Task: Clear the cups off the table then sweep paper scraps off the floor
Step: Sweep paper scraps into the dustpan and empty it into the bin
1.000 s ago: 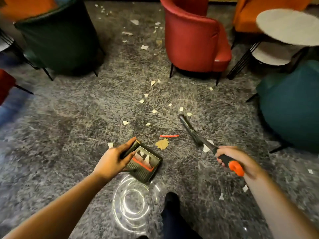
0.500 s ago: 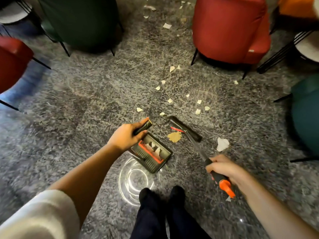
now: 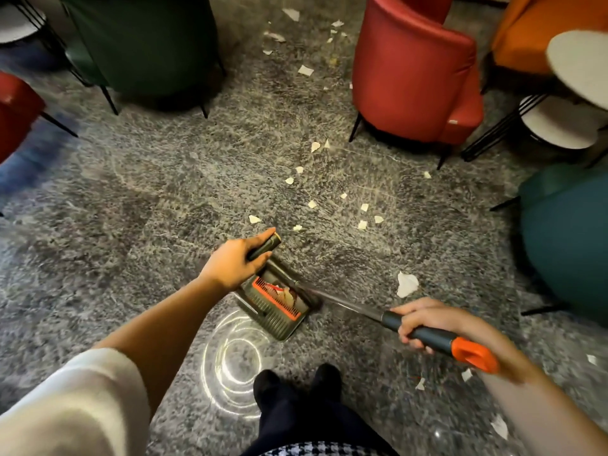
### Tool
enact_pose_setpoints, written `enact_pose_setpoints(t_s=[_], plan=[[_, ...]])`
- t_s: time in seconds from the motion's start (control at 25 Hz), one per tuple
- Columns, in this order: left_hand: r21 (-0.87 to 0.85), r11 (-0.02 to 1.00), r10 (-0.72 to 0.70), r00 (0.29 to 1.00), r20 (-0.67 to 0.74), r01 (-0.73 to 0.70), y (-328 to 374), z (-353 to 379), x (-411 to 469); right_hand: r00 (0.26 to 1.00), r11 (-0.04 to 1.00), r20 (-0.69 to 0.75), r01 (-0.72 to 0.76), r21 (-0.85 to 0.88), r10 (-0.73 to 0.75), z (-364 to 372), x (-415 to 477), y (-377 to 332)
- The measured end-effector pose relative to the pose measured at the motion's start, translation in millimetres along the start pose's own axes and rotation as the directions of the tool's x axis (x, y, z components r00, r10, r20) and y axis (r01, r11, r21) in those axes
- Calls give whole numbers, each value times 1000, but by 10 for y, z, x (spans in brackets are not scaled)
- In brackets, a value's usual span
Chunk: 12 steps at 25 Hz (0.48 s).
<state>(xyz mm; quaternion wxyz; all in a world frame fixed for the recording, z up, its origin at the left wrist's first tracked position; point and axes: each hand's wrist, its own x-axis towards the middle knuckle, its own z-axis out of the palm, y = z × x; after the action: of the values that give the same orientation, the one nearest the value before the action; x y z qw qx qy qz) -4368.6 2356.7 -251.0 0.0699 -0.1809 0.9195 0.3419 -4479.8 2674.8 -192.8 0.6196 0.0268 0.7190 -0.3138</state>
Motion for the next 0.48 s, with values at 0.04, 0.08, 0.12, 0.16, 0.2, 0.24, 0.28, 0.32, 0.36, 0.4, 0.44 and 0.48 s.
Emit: enact_pose_setpoints(t_s=[0.04,0.08,0.12,0.16,0.2,0.24,0.28,0.32,0.36,0.4,0.44,0.48], plan=[[-4,1000,-3,1000,-5,3,-31,-12,-51,1000,1000,-16,0,19,0,-15,-39,4],[-11,1000,-14,1000,-22,14,-80,-33,-117,1000,999,-28,3,40,-2,-9,-68,-8],[-23,999,-33,998,-47,32,-138,-59,-194,999,998,-39,9,55,-7,17,-87,-38],[-36,998,-59,995,-77,56,-204,-91,-278,999,998,-52,20,67,-17,51,-90,-81],[-52,995,-88,990,-110,83,-277,-133,-366,997,997,-67,33,77,-28,89,-80,-142],[-72,992,-115,983,-146,106,-357,-187,-461,995,995,-87,48,85,-40,125,-48,-206],[-97,987,-141,973,-183,125,-447,-252,-556,992,994,-113,62,91,-52,161,-2,-287],[-125,982,-166,962,-218,142,-539,-317,-640,989,992,-135,74,101,-60,187,48,-375],[-155,975,-195,947,-256,159,-630,-377,-729,987,991,-149,80,103,-64,218,96,-473],[-190,966,-228,928,-296,177,-729,-437,-837,987,992,-148,78,98,-63,259,160,-587],[-229,955,-260,908,-329,190,-817,-483,-944,988,993,-142,70,93,-56,290,221,-713],[-263,945,-280,892,-354,193,-894,-516,-1038,989,994,-137,61,92,-48,299,295,-849]])
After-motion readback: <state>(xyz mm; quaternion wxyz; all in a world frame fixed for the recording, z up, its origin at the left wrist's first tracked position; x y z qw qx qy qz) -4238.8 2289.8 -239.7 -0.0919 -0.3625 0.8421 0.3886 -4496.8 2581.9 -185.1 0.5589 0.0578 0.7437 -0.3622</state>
